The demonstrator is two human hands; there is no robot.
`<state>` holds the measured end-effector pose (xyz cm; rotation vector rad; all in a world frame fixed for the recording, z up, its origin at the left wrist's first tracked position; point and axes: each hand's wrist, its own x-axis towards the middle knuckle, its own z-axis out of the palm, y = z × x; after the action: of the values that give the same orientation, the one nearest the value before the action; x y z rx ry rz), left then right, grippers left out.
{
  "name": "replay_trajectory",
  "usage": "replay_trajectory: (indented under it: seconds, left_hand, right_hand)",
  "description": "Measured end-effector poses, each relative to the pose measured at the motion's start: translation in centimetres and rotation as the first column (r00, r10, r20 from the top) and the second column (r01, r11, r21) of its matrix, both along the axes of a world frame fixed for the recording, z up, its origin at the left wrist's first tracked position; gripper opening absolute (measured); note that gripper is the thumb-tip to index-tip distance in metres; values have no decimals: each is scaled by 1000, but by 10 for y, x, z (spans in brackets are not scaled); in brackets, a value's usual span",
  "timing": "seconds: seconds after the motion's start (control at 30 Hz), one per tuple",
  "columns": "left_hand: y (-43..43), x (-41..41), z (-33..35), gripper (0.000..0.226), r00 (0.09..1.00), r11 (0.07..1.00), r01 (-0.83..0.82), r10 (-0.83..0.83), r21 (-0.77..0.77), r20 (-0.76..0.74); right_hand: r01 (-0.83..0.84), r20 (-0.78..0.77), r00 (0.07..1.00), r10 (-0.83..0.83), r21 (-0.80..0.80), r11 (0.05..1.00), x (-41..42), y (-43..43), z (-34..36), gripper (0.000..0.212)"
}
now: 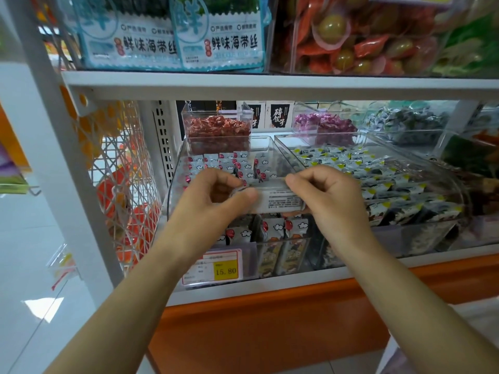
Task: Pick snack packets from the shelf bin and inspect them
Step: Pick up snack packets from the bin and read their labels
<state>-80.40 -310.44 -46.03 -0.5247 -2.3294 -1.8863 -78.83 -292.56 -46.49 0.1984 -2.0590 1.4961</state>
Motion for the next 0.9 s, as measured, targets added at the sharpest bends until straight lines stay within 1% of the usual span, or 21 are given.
replay_trajectory:
  seconds: [0.1, 0.23, 0.37, 0.47, 0.53, 0.6, 0.63, 0.67, 0.73, 0.8, 0.9]
  left_hand:
    - [-1, 0, 3, 18, 999, 999, -39, 39, -24, 6]
    - [-10, -1, 9, 22, 999, 1000, -11, 12, -23, 52]
    - [-17, -2, 13, 23, 1000, 997, 1, 1, -74, 23]
    - [-17, -1, 14, 22, 1000, 999, 11, -11, -31, 20]
    - [-15, -1, 13, 27, 998, 999, 45, -44, -21, 38]
    - [-14, -2, 10, 35, 996, 995, 74, -70, -62, 55]
    - [-15, -2, 9, 33, 997, 993, 71, -67, -93, 48]
    - [-15, -3, 8, 29, 998, 992, 61, -58, -115, 29]
    - [-17, -4, 9, 24, 999, 993, 46, -48, -112, -14]
    - [-18, -5, 10, 26, 997, 993, 66, -70, -98, -41]
    - [-16, -3, 9, 28, 994, 990, 90, -97, -108, -57]
  right_hand:
    - [-36, -17, 999, 37, 74, 997, 2, -1, 1, 17]
    - [-98, 18, 995, 97, 74, 992, 1, 0, 2, 16]
    - [-149, 68, 987, 146, 40, 988, 1, 1, 3, 17]
    - [-120, 75, 990, 119, 16, 993, 1, -1, 0, 16]
    - [-72, 46, 996, 71, 32, 997, 0, -4, -2, 15]
    - [-53, 50, 997, 52, 14, 998, -1, -6, -2, 13]
    - [-65, 75, 995, 65, -10, 998, -1, -5, -2, 13]
    - [-88, 111, 990, 91, -26, 996, -2, -4, 0, 13]
    - [-181, 185, 965, 186, -44, 983, -2, 2, 6, 17]
    - [-285, 238, 924, 299, -94, 954, -1, 7, 11, 20]
    - [-357, 290, 874, 389, -159, 920, -3, 15, 13, 21]
